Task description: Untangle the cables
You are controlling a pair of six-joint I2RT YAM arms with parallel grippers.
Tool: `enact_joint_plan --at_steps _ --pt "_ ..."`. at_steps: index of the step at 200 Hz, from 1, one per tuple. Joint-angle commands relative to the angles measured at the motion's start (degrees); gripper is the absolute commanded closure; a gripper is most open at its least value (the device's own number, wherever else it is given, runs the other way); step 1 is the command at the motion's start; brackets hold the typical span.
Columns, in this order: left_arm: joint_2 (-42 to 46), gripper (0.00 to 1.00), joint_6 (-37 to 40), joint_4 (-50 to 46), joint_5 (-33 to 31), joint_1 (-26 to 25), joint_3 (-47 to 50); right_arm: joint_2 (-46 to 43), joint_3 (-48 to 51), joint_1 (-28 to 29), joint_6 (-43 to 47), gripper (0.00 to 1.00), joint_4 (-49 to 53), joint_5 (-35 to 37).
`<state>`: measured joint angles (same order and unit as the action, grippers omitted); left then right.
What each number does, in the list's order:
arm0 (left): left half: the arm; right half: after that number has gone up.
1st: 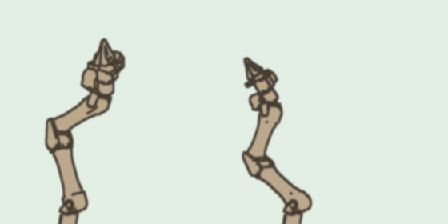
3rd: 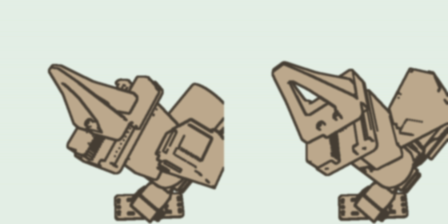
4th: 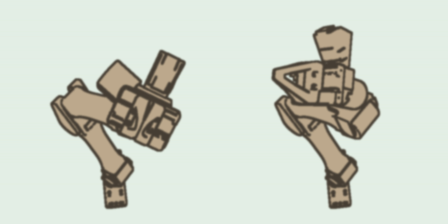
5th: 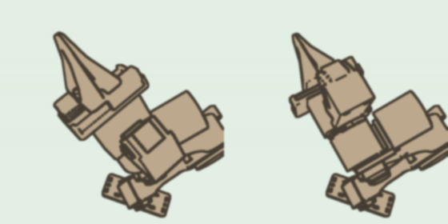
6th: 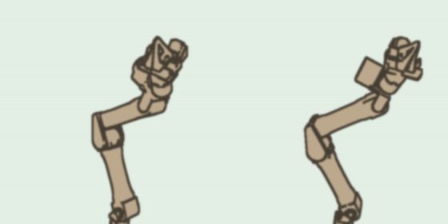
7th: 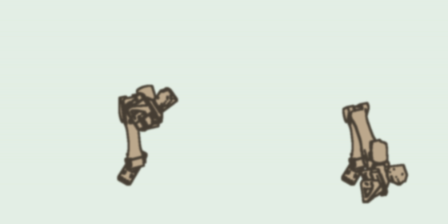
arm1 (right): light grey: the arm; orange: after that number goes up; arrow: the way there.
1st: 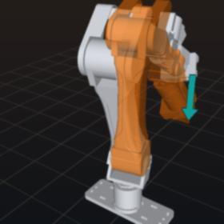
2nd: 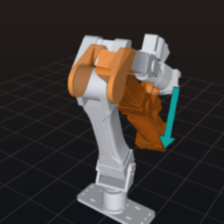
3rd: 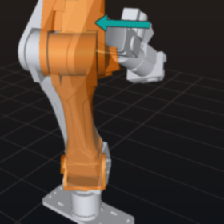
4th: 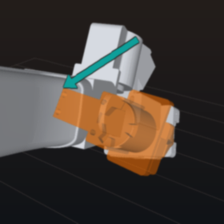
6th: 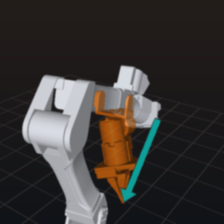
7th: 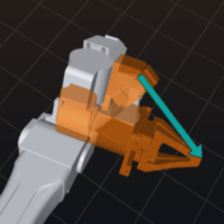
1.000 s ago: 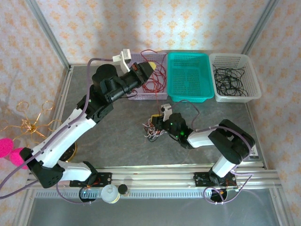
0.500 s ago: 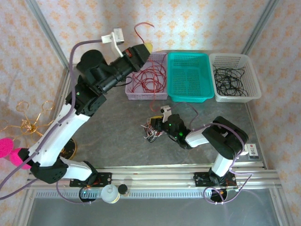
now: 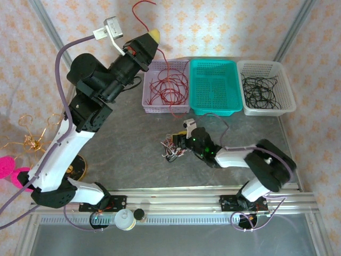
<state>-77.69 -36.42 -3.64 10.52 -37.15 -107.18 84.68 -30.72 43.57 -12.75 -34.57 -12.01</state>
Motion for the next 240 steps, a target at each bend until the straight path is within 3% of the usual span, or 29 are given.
enact_joint_plan --at_steps 1,29,48,67,95,126,147,183,199,220,240 --pt "1.2 1.00 2.0 -1.9 -2.3 -0.1 2.8 -9.7 -5.1 -0.1 5.6 0.53 15.7 2.1" --pt "3.1 1.00 2.5 -2.1 -2.7 0.0 7.5 -19.9 -8.0 -2.5 7.3 0.49 30.2 -4.6" --pt "3.9 1.00 2.5 -2.1 -1.3 0.0 10.2 -24.8 -10.2 -5.0 4.1 0.42 38.1 -9.5" --pt "4.4 1.00 2.5 -2.2 1.1 0.0 12.6 -29.2 -12.5 -5.7 0.2 0.41 41.8 -13.9" --pt "5.3 1.00 5.5 -2.2 9.4 0.1 15.5 -31.8 -19.3 -6.0 0.0 0.42 42.6 -20.3" --pt "6.5 1.00 6.8 -0.1 24.8 0.1 19.5 -27.9 -31.1 -7.2 5.0 0.42 43.5 -28.4" --pt "8.2 1.00 8.4 1.2 31.0 0.3 23.2 -24.6 -36.7 -8.6 7.3 0.42 45.2 -32.8" --pt "10.4 1.00 11.2 -1.0 32.2 0.3 25.7 -21.6 -42.3 -19.1 0.4 0.51 47.1 -39.4" --pt "10.6 1.00 11.9 -2.6 32.0 0.3 25.8 -21.4 -43.0 -23.5 -5.3 0.51 43.4 -43.2" --pt "10.6 1.00 11.3 -2.6 31.6 0.3 26.3 -21.2 -43.6 -24.2 -10.1 0.51 37.6 -46.0" --pt "10.5 1.00 10.5 -2.1 30.6 0.3 25.8 -21.0 -44.4 -24.2 -9.1 0.50 38.9 -42.9"
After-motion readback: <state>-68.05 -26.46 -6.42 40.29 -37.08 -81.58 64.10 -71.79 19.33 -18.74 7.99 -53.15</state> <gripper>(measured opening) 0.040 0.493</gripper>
